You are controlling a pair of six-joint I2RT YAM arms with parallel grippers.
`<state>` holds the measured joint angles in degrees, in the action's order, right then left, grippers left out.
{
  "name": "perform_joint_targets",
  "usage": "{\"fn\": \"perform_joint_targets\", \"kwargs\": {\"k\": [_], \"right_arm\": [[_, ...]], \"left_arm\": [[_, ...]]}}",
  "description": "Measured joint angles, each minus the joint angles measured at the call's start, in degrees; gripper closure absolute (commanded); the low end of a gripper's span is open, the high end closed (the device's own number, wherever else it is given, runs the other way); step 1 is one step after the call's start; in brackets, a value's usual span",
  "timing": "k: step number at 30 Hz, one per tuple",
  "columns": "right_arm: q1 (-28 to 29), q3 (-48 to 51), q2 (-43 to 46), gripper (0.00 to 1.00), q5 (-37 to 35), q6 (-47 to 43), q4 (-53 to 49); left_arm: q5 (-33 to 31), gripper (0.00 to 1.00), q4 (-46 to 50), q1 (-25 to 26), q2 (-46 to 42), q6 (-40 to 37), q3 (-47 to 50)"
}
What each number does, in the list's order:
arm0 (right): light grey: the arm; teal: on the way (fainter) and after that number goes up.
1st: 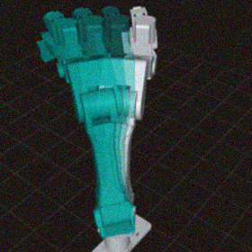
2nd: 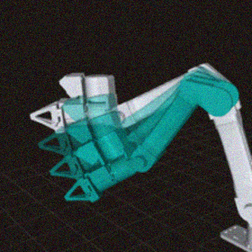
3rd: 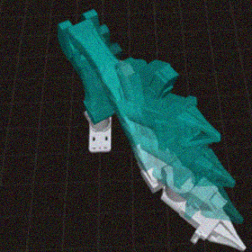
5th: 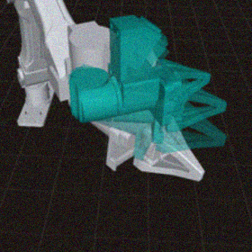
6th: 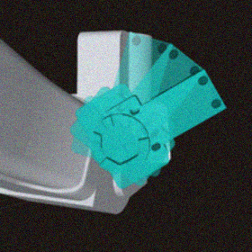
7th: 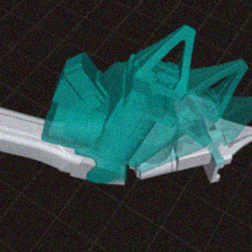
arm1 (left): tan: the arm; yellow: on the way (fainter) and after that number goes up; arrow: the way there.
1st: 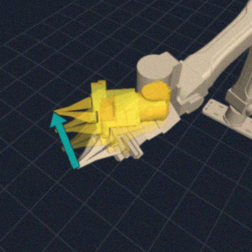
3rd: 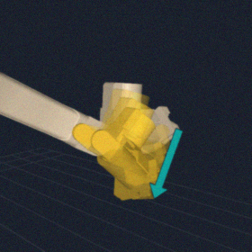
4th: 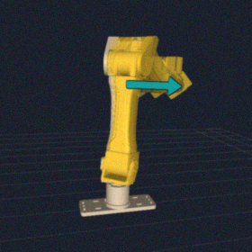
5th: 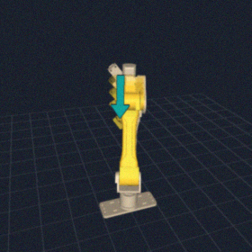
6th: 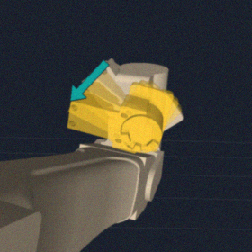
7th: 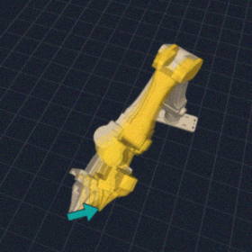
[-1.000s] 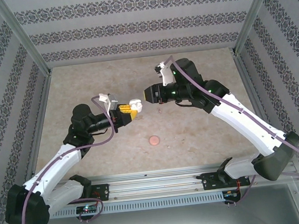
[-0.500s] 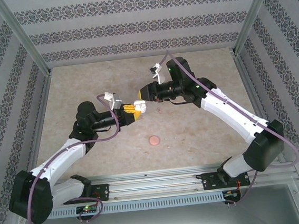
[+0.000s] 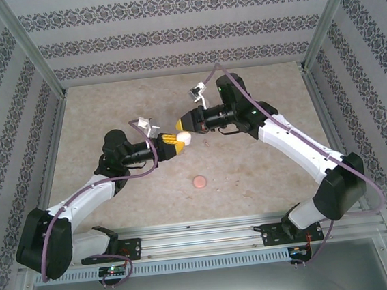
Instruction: Insert the wireless bluetooth earbuds into the charging case
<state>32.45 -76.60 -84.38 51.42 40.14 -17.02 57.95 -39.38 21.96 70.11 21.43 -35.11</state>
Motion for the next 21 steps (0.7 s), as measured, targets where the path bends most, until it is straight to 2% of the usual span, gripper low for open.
{"fn": "perform_joint_targets", "kwargs": {"k": [6, 15, 21], "right_arm": [[0.0, 0.0, 2.2, 0.84, -2.0, -3.4, -5.6], [0.5, 0.6, 2.1, 0.85, -4.7, -6.1, -7.3], [1.5, 0.6, 2.1, 0.8, -9.6, -9.0, -13.3]], "left_arm": [[-0.5, 1.0, -1.3, -0.7, 0.2, 1.6, 0.2], [-1.9, 1.0, -1.7, -1.2, 0.4, 3.7, 0.8], [-6.0, 1.0, -1.9, -3.8, 2.0, 5.7, 0.2]]}}
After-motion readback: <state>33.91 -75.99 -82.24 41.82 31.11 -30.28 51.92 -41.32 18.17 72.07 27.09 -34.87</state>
